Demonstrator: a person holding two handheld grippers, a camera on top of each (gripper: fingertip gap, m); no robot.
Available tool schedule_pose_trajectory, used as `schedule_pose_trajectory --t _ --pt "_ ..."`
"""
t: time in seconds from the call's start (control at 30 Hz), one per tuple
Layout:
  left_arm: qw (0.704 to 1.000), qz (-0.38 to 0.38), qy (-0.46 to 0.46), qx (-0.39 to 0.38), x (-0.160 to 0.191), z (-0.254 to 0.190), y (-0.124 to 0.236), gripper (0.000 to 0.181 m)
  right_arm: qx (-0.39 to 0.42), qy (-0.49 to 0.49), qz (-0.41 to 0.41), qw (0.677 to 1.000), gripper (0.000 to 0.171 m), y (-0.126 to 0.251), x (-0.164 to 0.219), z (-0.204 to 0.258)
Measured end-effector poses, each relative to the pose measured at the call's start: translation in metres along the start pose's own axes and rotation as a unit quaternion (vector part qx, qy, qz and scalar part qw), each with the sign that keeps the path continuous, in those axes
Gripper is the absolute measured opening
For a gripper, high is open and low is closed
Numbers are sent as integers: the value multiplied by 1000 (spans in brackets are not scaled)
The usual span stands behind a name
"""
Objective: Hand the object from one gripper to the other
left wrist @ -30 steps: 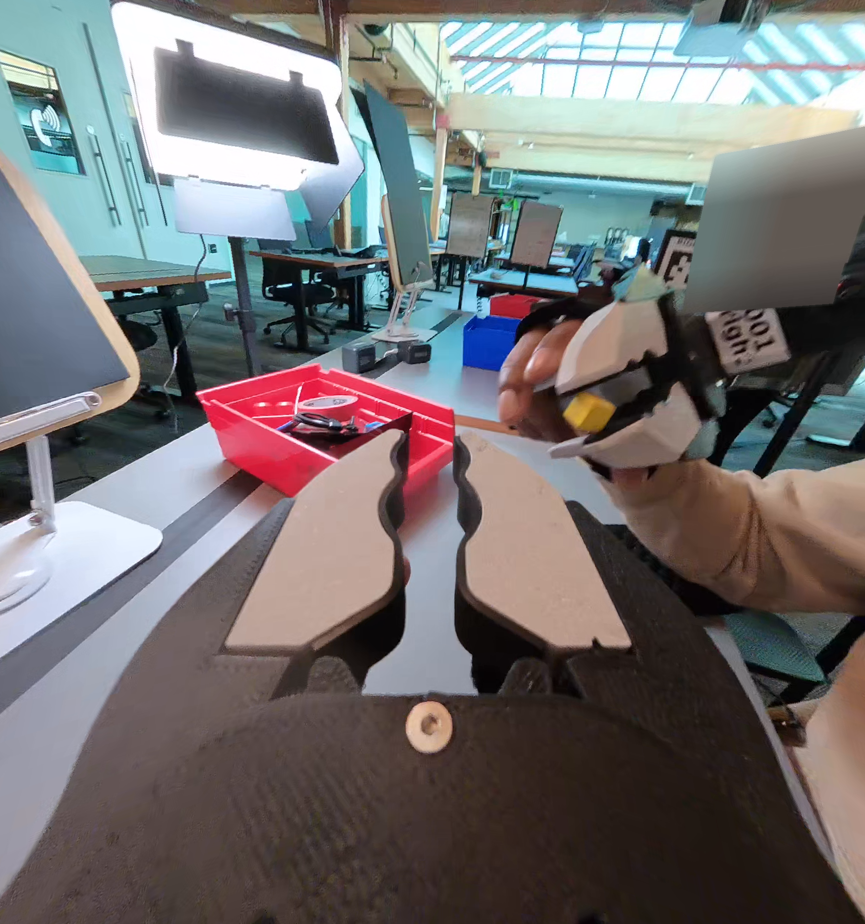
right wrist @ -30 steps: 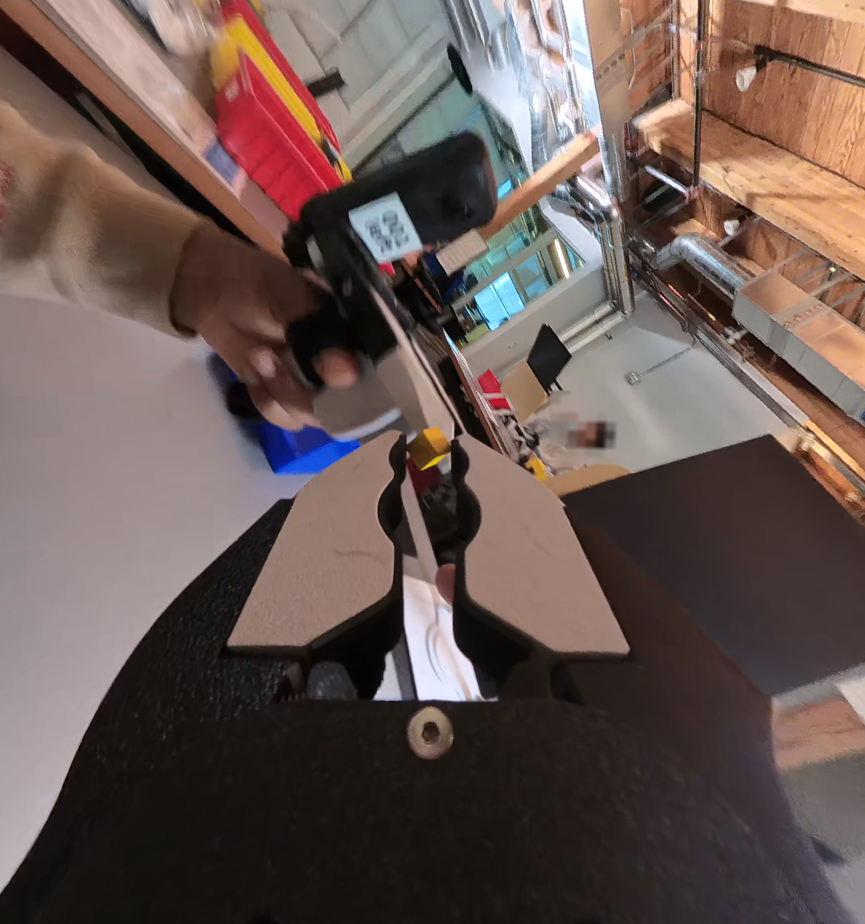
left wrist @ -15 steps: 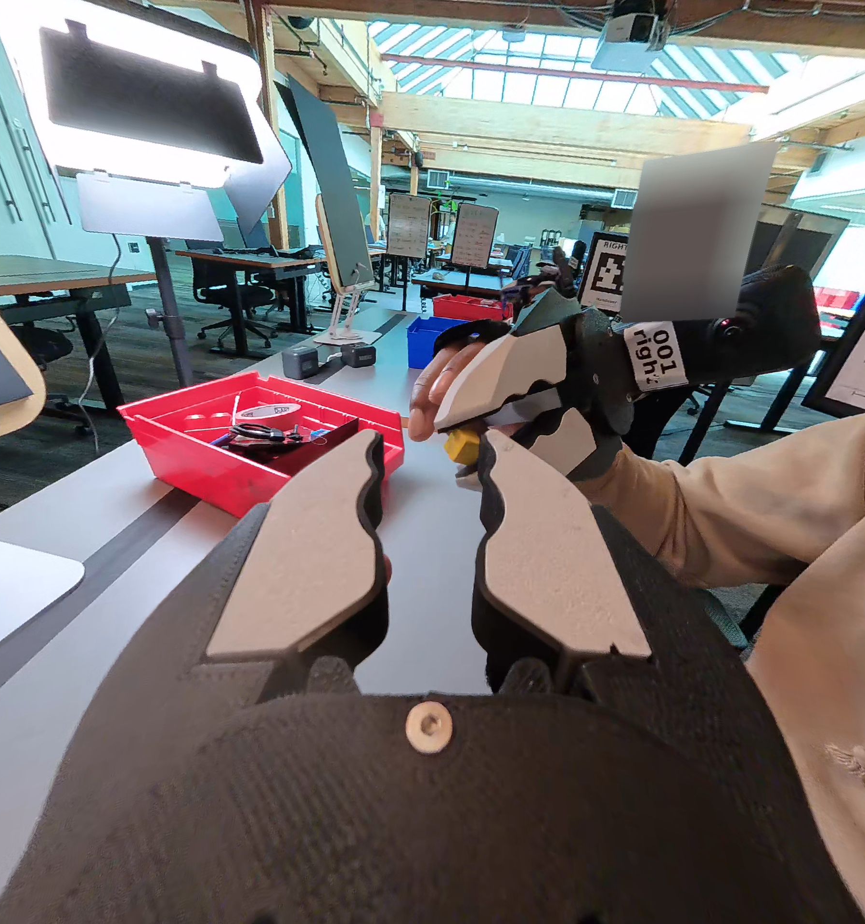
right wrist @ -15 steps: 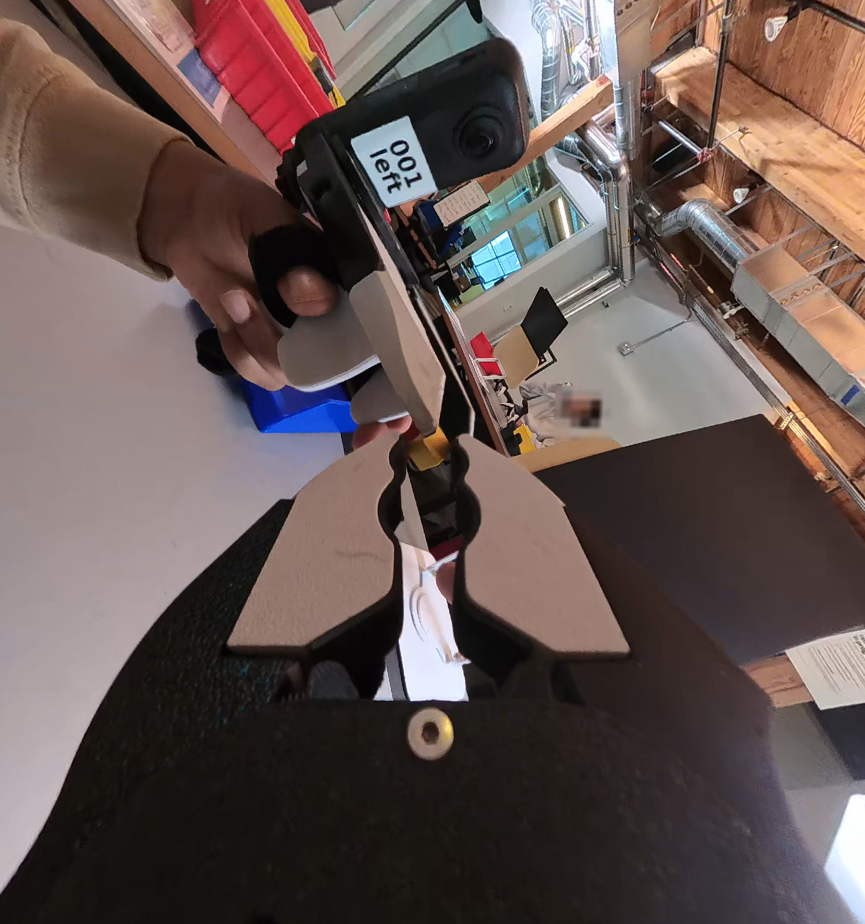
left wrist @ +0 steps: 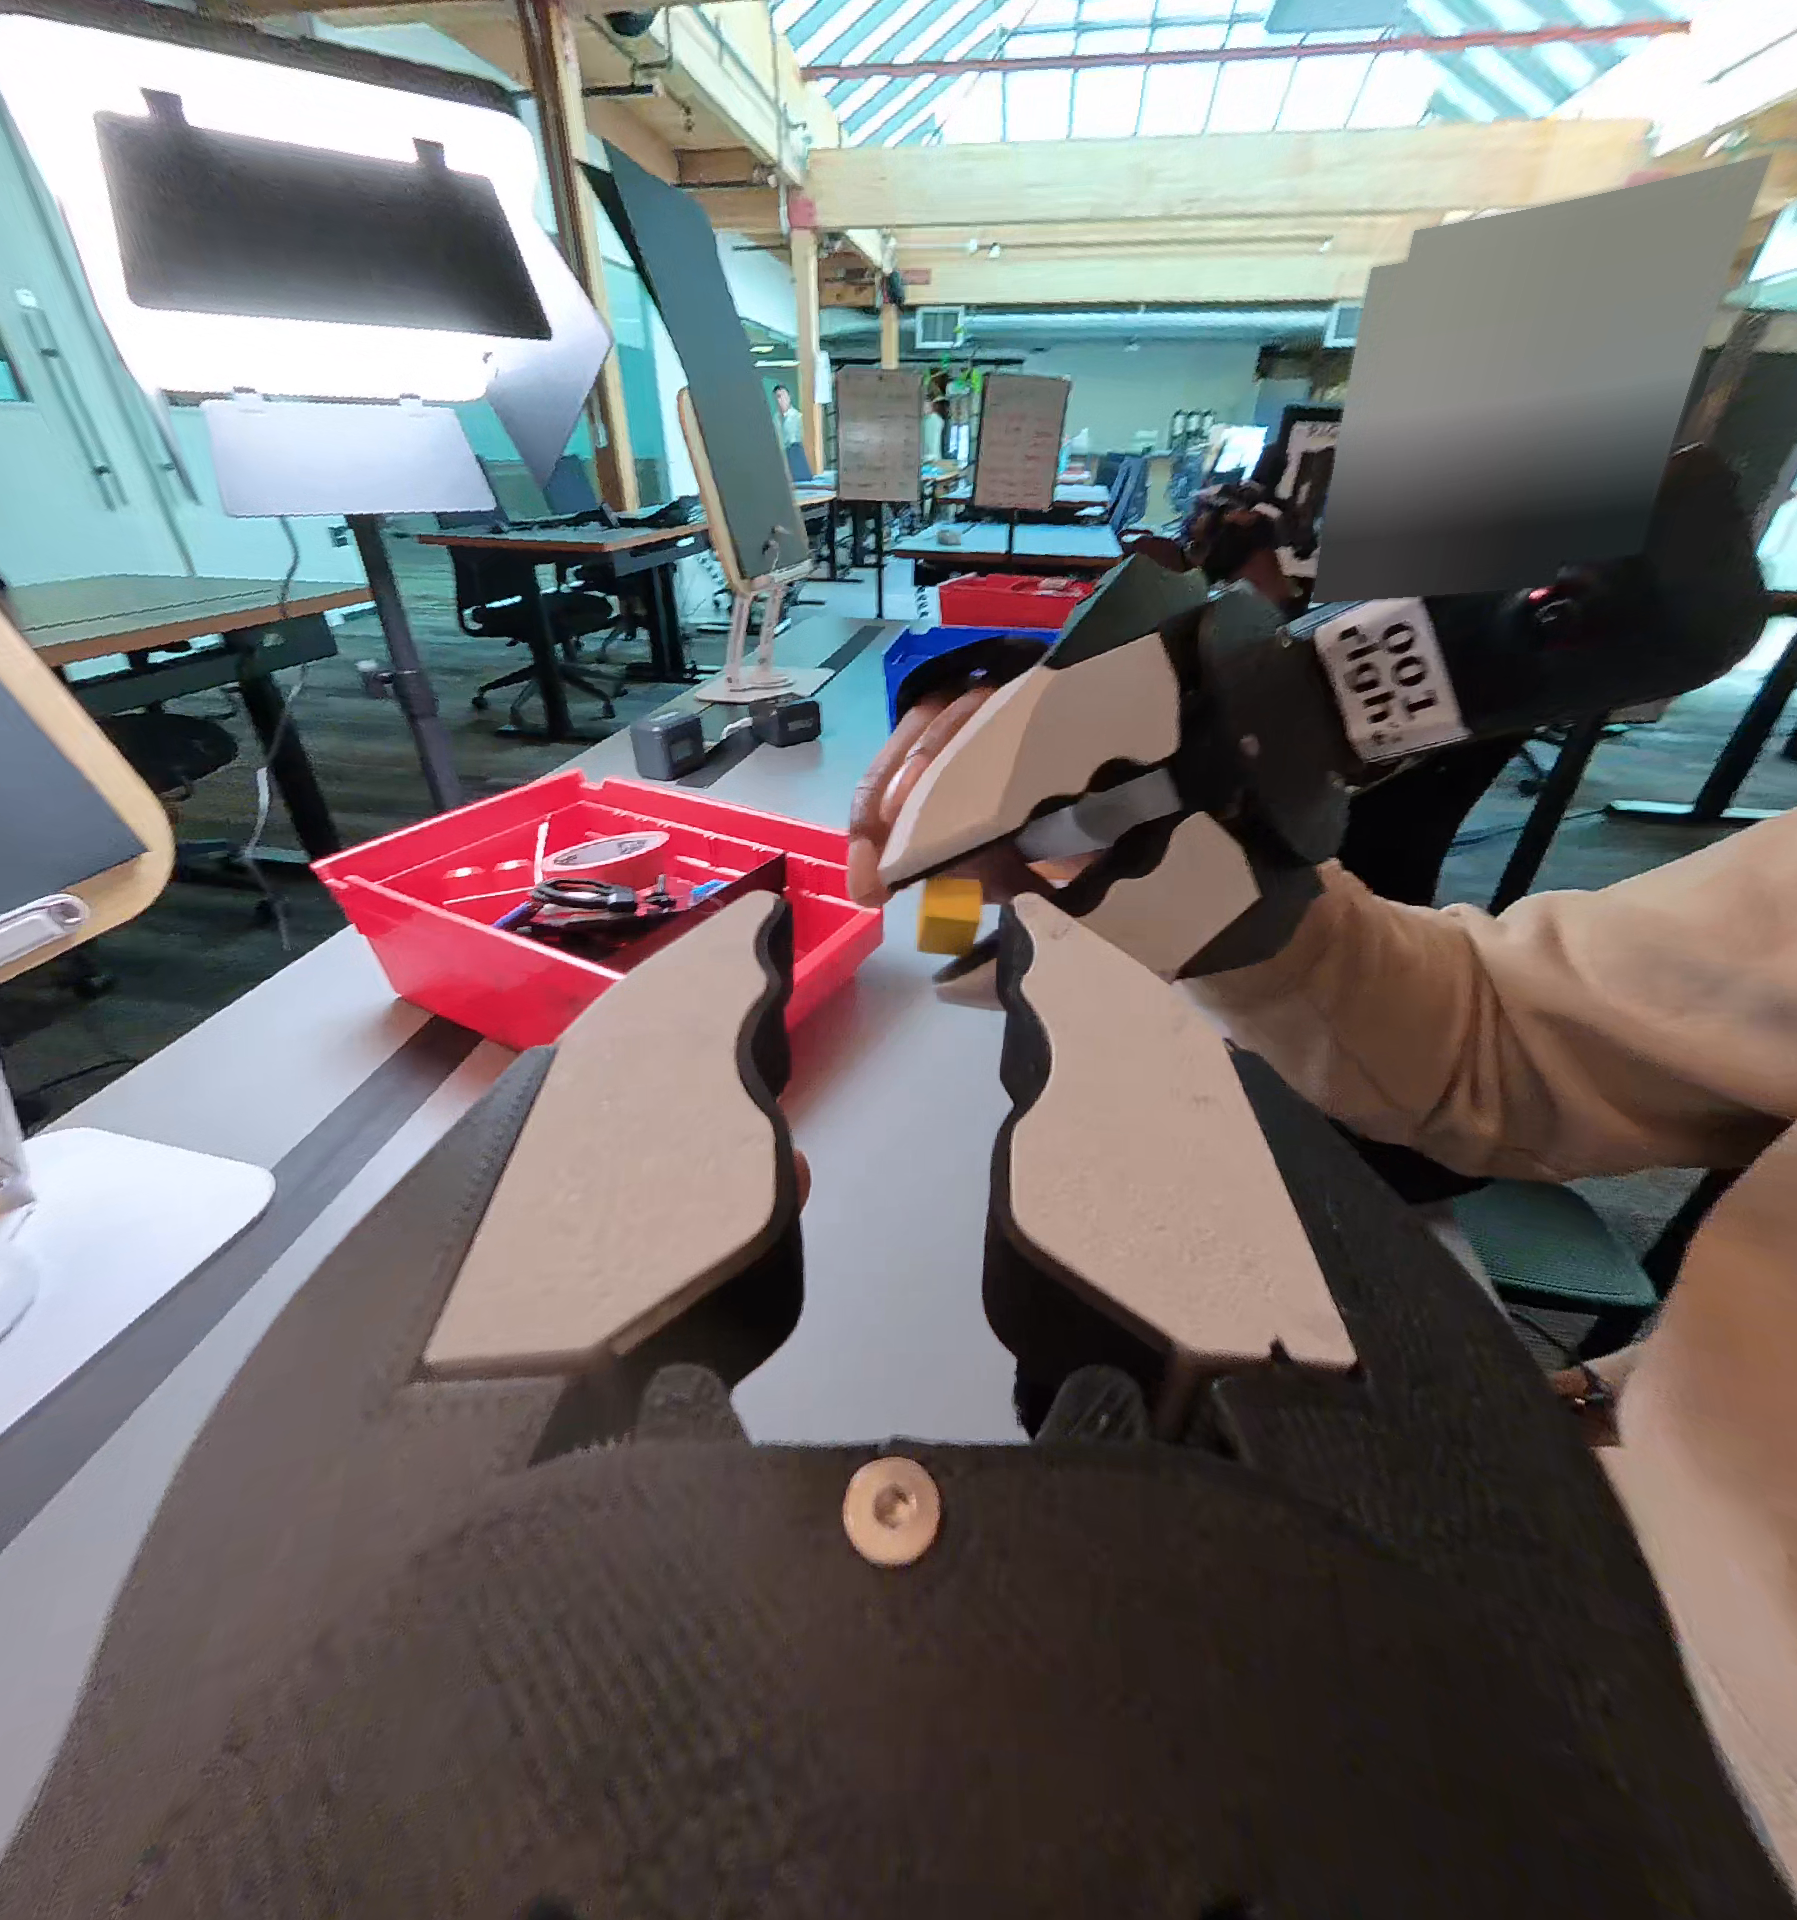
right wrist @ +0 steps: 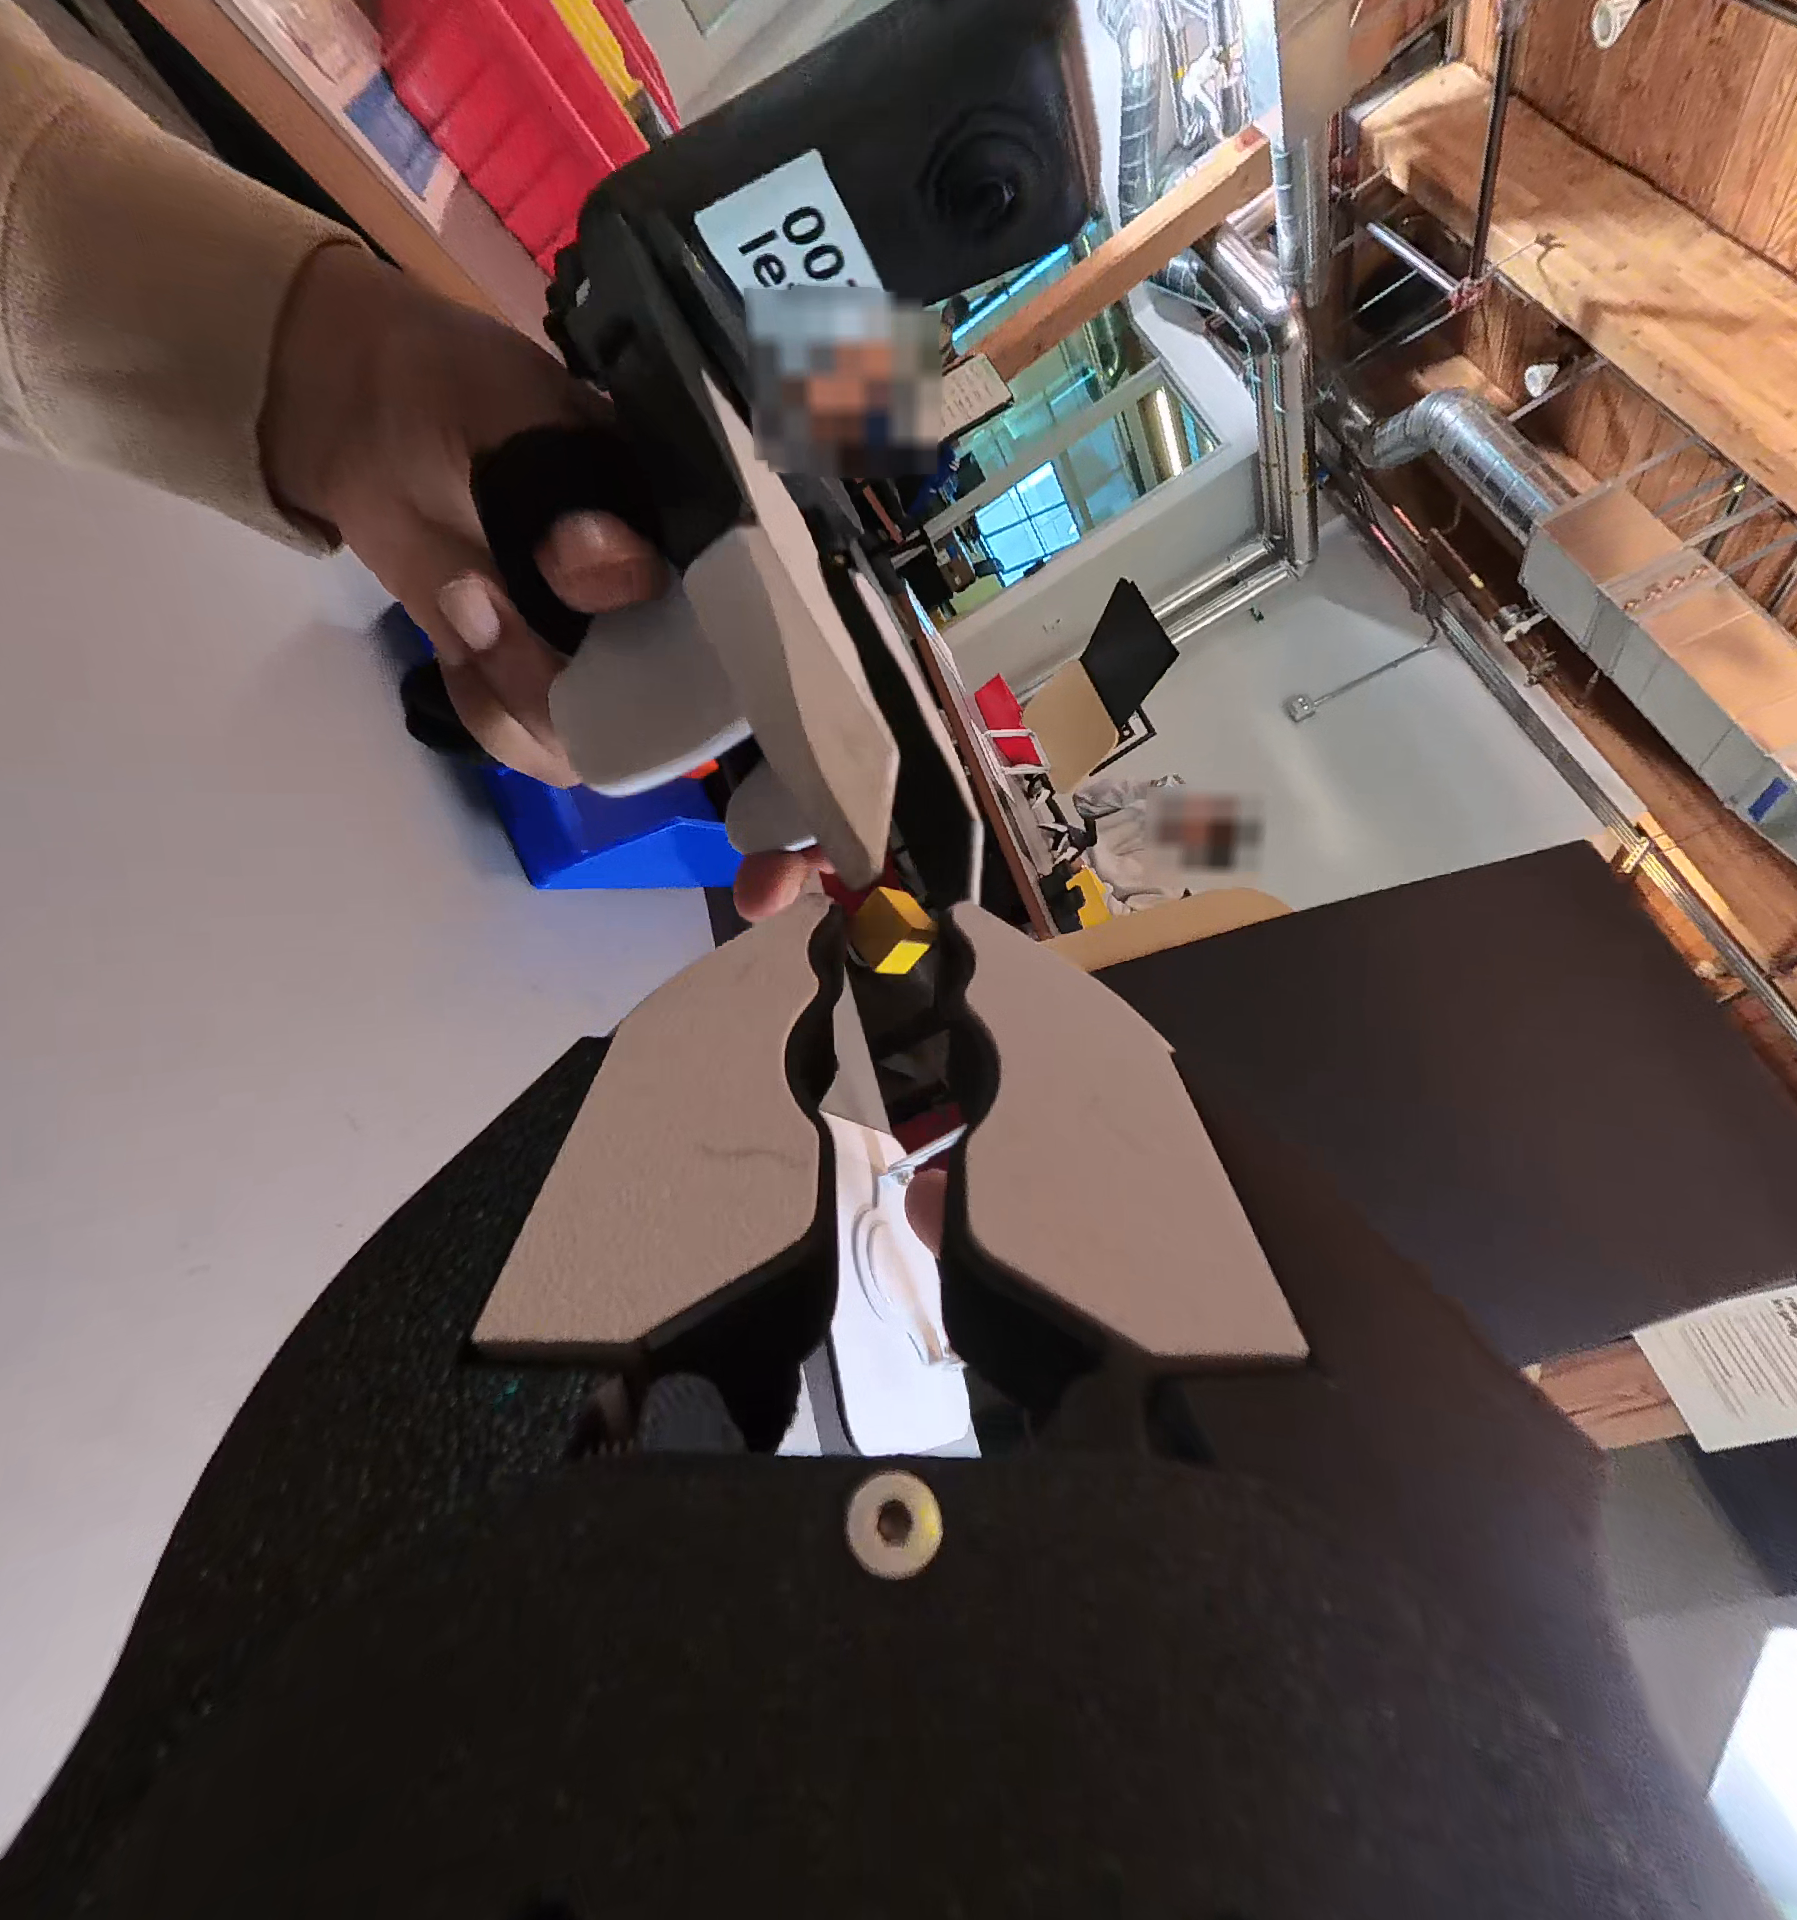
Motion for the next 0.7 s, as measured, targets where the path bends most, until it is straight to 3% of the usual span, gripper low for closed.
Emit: schedule_pose_trajectory --t 0.13,0.2,0.33,0.6,0.7 --pt "1000 2 12 -3 1 6 1 37 -1 5 -2 1000 16 1 -2 1" --pt "999 8 -1 -52 3 15 2 22 -2 5 -9 1000 16 3 -2 0" --pt "996 28 -7 -78 10 24 2 16 -14 -2 -37 999 16 6 -10 1" --pt "998 25 53 33 2 3 2 27 3 15 5 1000 16 -1 0 1" --pt "997 36 54 38 4 -2 -2 17 0 27 8 1000 16 -4 -1 4"
Point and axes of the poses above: each gripper's, where its closed fingertips meet, y back along the fingers, x out of its underside, z = x × y across the jaws, the point moved 8 cm from there along y, back along the fingers, and after that the axes turned 10 degrees about -x, right-handed, at the moved point
